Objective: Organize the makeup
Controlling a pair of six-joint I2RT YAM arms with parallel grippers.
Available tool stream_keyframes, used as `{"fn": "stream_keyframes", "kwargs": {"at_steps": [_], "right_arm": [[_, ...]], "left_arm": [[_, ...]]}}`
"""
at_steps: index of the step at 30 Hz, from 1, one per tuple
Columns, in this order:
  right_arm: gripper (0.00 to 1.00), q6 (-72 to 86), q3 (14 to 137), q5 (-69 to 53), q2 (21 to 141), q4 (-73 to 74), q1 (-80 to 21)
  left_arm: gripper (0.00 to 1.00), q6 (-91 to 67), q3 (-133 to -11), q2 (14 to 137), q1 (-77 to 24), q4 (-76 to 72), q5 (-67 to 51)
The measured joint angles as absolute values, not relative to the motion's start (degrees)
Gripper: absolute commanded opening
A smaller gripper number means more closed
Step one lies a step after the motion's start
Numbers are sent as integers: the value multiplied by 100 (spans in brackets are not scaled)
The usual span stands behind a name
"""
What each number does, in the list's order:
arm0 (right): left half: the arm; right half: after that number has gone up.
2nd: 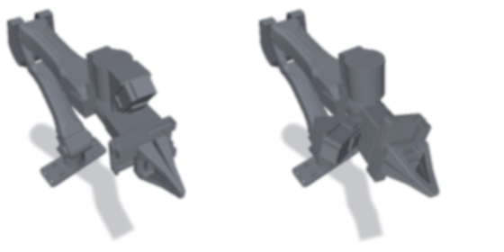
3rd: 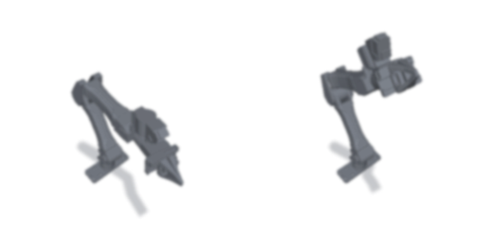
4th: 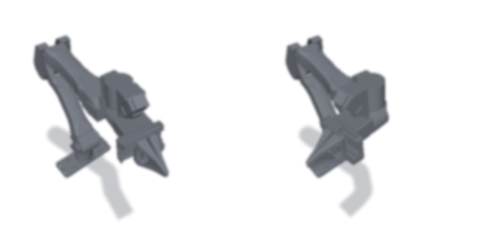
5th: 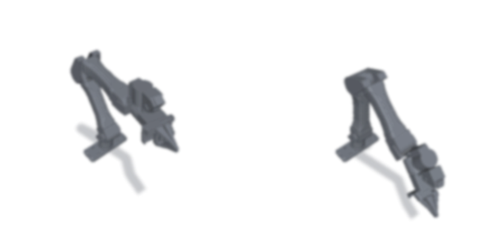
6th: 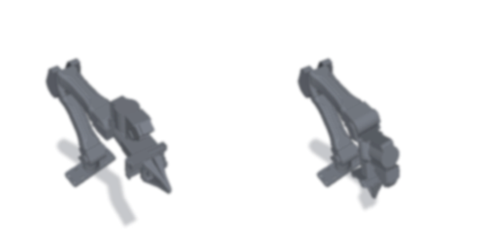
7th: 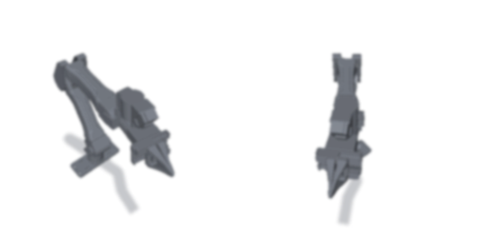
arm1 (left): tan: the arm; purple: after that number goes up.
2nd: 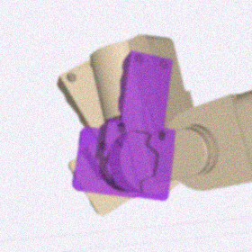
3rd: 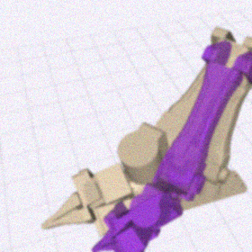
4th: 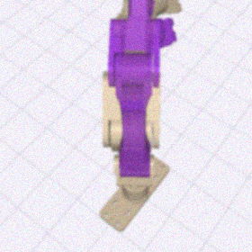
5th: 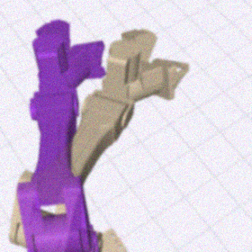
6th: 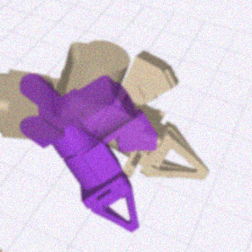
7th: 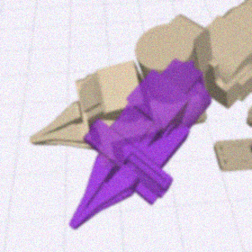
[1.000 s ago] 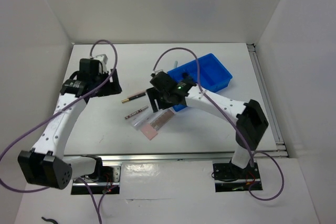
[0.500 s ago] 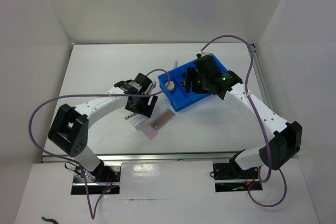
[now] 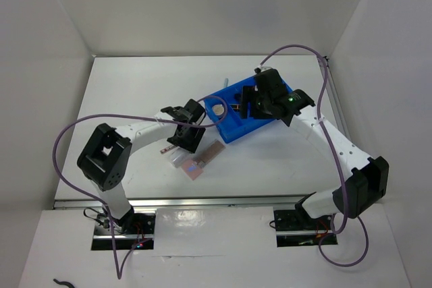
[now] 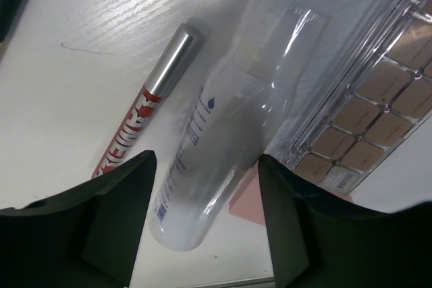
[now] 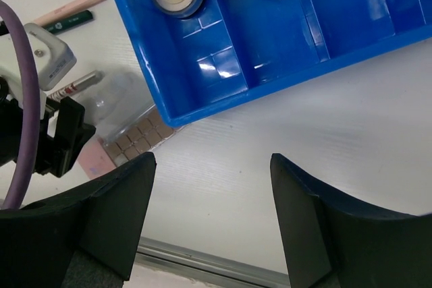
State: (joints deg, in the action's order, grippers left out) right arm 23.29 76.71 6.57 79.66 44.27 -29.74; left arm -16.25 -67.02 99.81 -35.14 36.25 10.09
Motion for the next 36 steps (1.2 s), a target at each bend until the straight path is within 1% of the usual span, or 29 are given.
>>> {"fn": "stream_keyframes", "kwargs": {"at_steps": [3, 6, 12, 15, 17, 18, 22, 24, 25, 28, 29, 32, 33, 34, 35, 36], "right_arm": [[76, 2311, 7671, 642, 7966, 4423, -2934], [76, 2307, 7669, 626, 7966, 4423, -2930], [76, 2307, 7669, 609, 7964, 4423, -2884], [76, 2307, 7669, 602, 7964, 4421, -2882], [76, 2307, 7669, 598, 7964, 4421, -2882], [76, 2307, 7669, 593, 7964, 4418, -2877], [76, 2285, 7669, 565, 7964, 4412, -2799], [76, 2263, 7669, 556, 7966, 4405, -2716], [76, 2259, 7671, 550, 7970, 4394, -2657], [76, 2241, 7789, 543, 8123, 4381, -2449], [76, 2233, 7878, 554, 8226, 4370, -2370], [76, 2156, 8270, 620, 8659, 4351, -2215], [76, 2128, 8444, 679, 8862, 4333, -2180], [76, 2104, 8635, 753, 9054, 4333, -2152], [76, 2062, 8820, 854, 9258, 4309, -2132], [76, 2005, 9028, 969, 9498, 4303, -2099]], "left_arm": [[61, -1559, -6702, 10027, -3514, 3540, 1007], [61, -1496, -6702, 10029, -3514, 3516, 996], [70, -1479, -6702, 10110, -3514, 3441, 906], [73, -1483, -6702, 10274, -3514, 3363, 858], [73, -1481, -6702, 10328, -3514, 3345, 823], [68, -1481, -6702, 10337, -3514, 3332, 810], [56, -1479, -6702, 10342, -3514, 3286, 755], [46, -1476, -6702, 10342, -3514, 3284, 744], [37, -1479, -6713, 10342, -3514, 3297, 744], [26, -1479, -6801, 10339, -3514, 3413, 746], [19, -1479, -6858, 10331, -3514, 3470, 749], [11, -1479, -7085, 10245, -3514, 3686, 794], [5, -1481, -7168, 10193, -3514, 3758, 812], [2, -1481, -7264, 10132, -3514, 3839, 838], [0, -1481, -7371, 10055, -3514, 3927, 860], [0, -1481, -7485, 9955, -3511, 4001, 882]]}}
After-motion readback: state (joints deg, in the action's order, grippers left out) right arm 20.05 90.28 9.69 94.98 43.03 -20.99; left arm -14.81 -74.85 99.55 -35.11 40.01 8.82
